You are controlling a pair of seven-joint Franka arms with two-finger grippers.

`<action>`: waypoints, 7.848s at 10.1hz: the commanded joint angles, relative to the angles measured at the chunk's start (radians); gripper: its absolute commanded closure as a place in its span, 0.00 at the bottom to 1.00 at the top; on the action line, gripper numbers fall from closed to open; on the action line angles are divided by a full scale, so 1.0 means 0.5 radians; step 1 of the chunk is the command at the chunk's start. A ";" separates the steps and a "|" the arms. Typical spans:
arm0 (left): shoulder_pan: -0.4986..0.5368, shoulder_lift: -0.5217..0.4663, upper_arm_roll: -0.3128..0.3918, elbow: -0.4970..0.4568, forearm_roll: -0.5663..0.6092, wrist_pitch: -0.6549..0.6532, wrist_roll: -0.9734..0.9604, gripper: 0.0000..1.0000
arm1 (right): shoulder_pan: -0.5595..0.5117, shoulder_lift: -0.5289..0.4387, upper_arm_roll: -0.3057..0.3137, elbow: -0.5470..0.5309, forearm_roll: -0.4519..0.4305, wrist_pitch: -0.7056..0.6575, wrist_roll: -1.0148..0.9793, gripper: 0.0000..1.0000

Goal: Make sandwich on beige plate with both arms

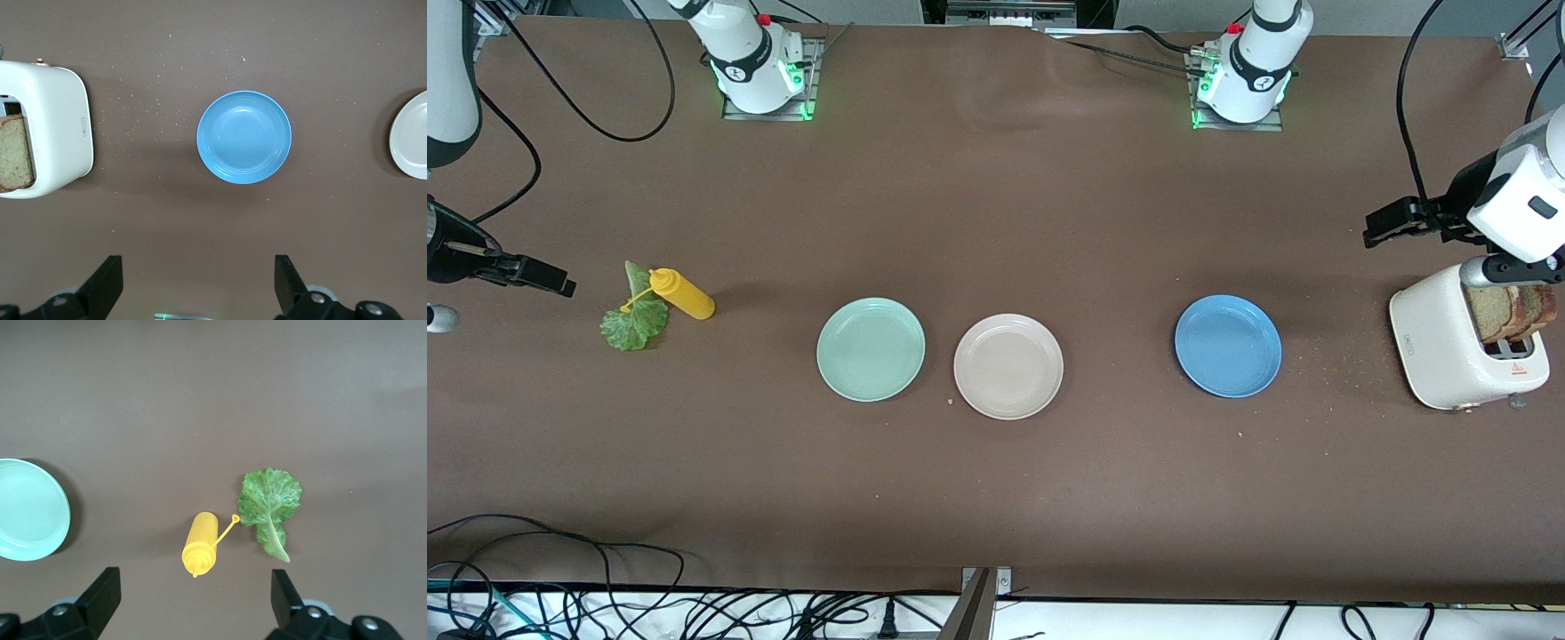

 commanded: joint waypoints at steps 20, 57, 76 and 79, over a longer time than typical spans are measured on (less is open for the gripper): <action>0.023 0.040 0.016 0.167 -0.048 -0.009 0.034 0.00 | -0.016 -0.015 0.018 0.011 0.006 -0.049 0.033 0.00; 0.020 0.055 0.016 0.167 -0.055 -0.009 0.031 0.00 | -0.022 -0.015 0.015 0.011 0.009 -0.049 0.033 0.00; 0.035 0.239 0.016 0.151 -0.024 -0.033 0.019 0.00 | -0.040 -0.003 0.012 0.014 0.000 -0.031 0.027 0.00; 0.151 0.307 0.016 0.142 -0.024 -0.125 0.022 0.00 | -0.034 -0.009 0.012 0.017 -0.009 -0.043 0.012 0.00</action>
